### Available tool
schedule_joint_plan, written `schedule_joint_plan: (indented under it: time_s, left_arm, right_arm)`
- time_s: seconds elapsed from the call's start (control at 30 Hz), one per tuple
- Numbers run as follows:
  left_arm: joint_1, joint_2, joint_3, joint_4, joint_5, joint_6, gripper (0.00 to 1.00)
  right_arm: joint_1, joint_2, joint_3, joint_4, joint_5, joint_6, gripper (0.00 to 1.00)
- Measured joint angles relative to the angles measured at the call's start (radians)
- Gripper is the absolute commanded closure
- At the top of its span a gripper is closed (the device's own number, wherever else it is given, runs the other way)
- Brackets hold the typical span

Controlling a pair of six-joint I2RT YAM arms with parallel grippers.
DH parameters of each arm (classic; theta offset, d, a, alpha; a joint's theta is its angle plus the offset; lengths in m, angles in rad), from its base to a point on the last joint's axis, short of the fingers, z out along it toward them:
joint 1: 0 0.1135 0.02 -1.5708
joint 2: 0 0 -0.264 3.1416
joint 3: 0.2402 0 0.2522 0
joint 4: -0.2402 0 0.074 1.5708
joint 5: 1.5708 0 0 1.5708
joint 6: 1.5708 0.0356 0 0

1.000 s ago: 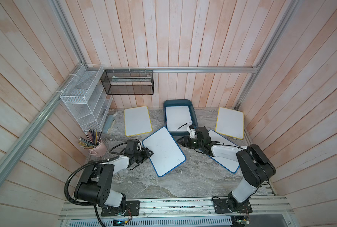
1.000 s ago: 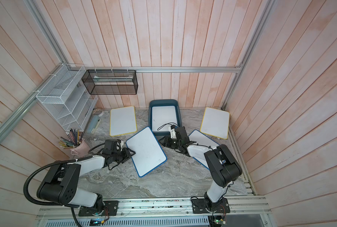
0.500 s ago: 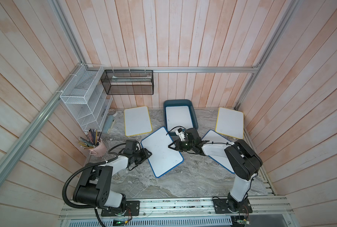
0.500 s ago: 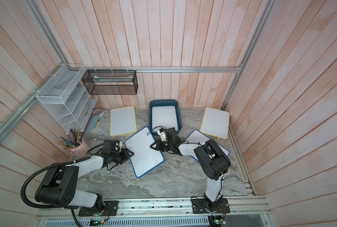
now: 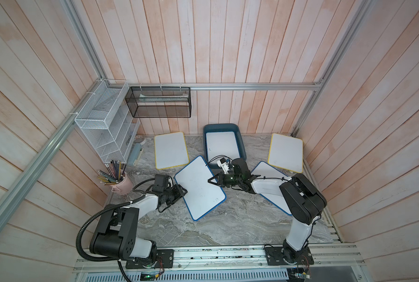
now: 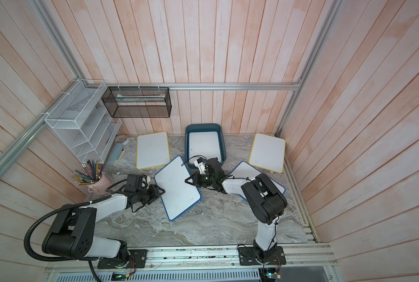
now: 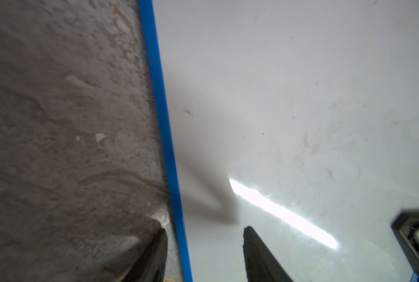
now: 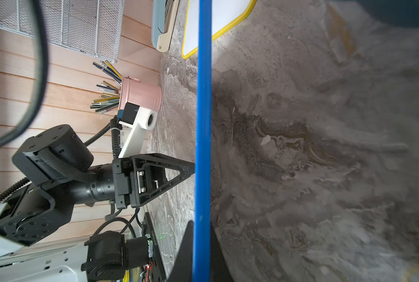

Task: Put the whiteboard into the storage box
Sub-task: Pick up the whiteboard at the center of the board.

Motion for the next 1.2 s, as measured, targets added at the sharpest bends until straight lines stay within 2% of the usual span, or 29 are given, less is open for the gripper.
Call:
schedule_joint_plan:
  time_s: [0.3, 0.7, 1.2]
  left_arm:
    - [0.029, -0.075, -0.056, -0.01, -0.011, -0.004, 0.47]
    - [0.106, -0.163, -0.091, -0.019, 0.014, -0.004, 0.47]
    - [0.125, -0.177, -0.136, 0.248, 0.192, -0.08, 0.47]
  right_arm:
    - [0.0, 0.0, -0.008, 0.017, -0.003, 0.015, 1.0]
    - [-0.037, -0.001, -0.09, 0.154, -0.028, 0.102, 1.0]
    - [-0.048, -0.025, -0.091, 0.243, -0.041, 0.166, 1.0]
